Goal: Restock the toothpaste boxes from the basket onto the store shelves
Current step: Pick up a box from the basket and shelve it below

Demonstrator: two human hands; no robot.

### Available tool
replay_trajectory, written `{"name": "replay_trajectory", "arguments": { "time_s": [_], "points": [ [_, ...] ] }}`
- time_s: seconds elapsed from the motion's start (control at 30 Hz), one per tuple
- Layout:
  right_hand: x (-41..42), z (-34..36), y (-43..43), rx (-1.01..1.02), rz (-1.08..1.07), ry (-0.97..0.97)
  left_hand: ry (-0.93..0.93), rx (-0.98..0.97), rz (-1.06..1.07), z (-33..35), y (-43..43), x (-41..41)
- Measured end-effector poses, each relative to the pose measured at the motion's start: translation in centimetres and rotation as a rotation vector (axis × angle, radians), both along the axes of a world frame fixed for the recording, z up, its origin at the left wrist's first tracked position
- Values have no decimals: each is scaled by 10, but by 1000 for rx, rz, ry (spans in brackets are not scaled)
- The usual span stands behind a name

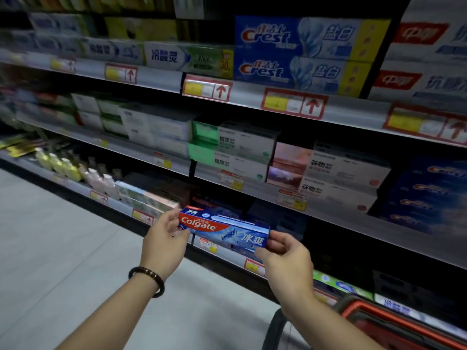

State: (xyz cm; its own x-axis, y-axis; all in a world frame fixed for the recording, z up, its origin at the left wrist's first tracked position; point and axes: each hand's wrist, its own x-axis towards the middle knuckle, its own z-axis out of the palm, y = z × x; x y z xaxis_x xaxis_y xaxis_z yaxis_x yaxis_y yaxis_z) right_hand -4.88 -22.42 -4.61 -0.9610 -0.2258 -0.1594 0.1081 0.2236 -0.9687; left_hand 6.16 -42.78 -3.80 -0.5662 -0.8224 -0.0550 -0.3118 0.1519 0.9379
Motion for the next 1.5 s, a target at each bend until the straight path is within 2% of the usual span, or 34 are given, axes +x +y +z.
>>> {"name": "replay_trajectory", "arguments": {
  "time_s": [0.4, 0.77, 1.03, 1.27, 1.5],
  "points": [
    [-35, -58, -45, 111, 77, -105, -26, 37, 81, -73, -37, -48],
    [-63, -87, -75, 82, 110, -184, -22, -17, 145, -122, -75, -89],
    [-75, -109, -102, 70, 91, -236, -39, 68, 150, -157, -92, -113],
    [-81, -116, -107, 62, 85, -232, -17, 135, 128, -154, -87, -121],
    [-83, -111, -109, 73, 97, -218, 98, 241, 153, -160, -54, -123]
  ]
}}
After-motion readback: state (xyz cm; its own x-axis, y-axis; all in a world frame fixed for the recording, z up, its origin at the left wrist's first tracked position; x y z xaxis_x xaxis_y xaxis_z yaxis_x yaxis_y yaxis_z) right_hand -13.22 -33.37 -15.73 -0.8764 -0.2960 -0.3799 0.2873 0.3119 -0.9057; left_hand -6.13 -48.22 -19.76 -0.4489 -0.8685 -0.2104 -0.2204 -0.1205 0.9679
